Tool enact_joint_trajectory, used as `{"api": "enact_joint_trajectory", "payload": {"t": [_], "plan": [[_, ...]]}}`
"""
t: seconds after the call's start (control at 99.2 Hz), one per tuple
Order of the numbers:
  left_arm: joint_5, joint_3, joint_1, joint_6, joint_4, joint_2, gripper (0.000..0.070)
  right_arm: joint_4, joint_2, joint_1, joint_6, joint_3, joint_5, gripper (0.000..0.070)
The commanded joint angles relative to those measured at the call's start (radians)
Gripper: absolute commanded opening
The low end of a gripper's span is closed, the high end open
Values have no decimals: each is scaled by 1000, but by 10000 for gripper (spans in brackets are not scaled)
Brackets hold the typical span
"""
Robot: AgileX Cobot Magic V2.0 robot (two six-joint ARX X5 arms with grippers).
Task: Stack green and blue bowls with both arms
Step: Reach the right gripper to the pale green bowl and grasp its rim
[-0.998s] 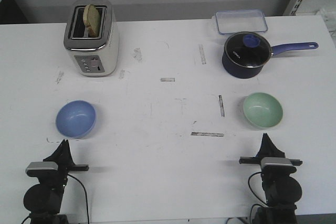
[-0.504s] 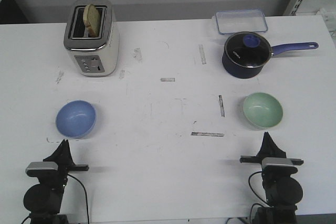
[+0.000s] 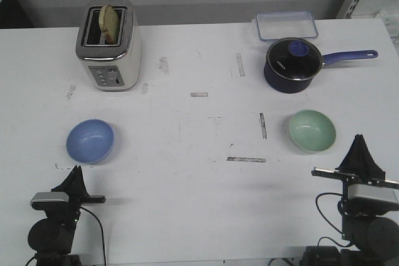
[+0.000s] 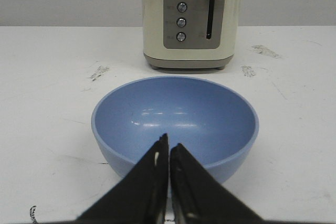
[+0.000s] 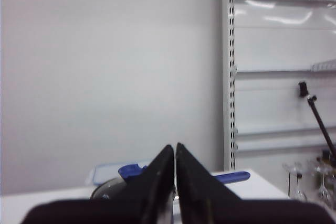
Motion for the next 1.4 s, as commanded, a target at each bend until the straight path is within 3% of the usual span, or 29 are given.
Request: {"api": "enact_joint_trajectory", "payload": {"t": [0.0,0.202,0.353,0.504,0.595,0.766,1.21,1.25,1.392], "plan": [[1,-22,1,-7,12,-2,1,-96,115,0,-6,130,-16,0],[1,-22,1,-7,12,-2,1,-424,434,-4,-15,472,-25,15],[1,-22,1,-7,12,-2,1,-599,620,-53,-93,623,-71,25],[1,-22,1,-7,12,-2,1,-689,756,-151,-113,664,-196,244],[1,-22,1,-7,12,-2,1,-729,826,-207,-145,664,-258,319],[1,-22,1,-7,12,-2,1,-772,966,-296,-190,664,-269,524],[1,-22,1,-7,11,-2,1,-747,1288,-323,-219,662,-270,517],[1,-22,1,-7,11,-2,1,-747,1303,-322,-219,662,-270,482],[1,-22,1,-7,11,-2,1,-727,1330,-322,-219,660,-270,259]]}}
